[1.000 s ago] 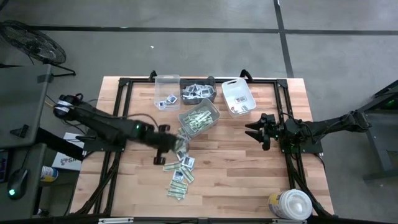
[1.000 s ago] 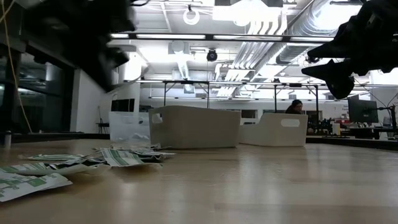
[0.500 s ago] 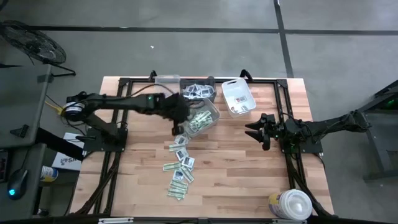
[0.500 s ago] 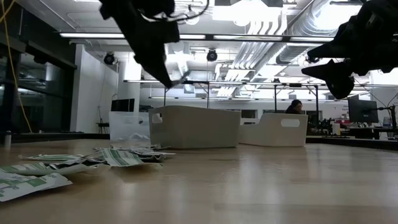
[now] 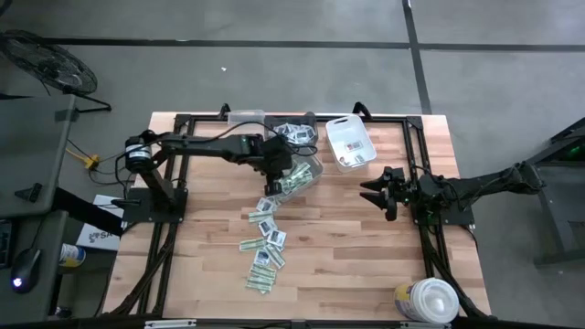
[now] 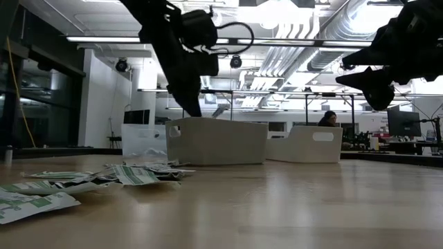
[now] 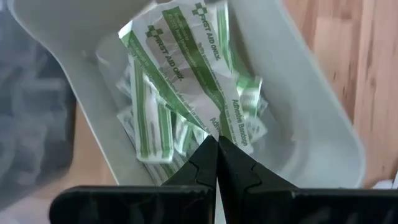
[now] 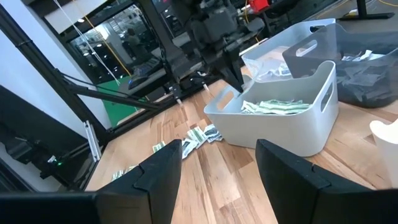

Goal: Pick & Place First Aid Supplies
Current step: Put the bandage pack into the gray bin

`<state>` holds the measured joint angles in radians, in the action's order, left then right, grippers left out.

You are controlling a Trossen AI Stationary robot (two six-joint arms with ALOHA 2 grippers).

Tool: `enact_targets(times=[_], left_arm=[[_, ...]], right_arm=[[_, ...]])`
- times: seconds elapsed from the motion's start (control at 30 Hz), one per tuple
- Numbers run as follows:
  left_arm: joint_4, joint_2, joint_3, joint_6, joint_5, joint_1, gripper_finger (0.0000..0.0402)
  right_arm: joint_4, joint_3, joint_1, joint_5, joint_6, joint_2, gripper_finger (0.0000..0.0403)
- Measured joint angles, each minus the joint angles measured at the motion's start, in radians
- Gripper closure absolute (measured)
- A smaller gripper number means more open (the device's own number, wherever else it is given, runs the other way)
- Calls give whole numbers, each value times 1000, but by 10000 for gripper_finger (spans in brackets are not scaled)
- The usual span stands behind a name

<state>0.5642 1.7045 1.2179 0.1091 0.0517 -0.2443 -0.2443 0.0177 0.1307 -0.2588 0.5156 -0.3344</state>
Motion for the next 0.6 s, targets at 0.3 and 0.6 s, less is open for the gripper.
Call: enact_targets(times=[0.3,0.6], left_arm=[[15,12,-1,-1,2,0,383],[17,9,-1,51,-4,-1,320]], right_arm=[[0,0,0,0,0,0,203],[0,0,0,0,0,0,203]])
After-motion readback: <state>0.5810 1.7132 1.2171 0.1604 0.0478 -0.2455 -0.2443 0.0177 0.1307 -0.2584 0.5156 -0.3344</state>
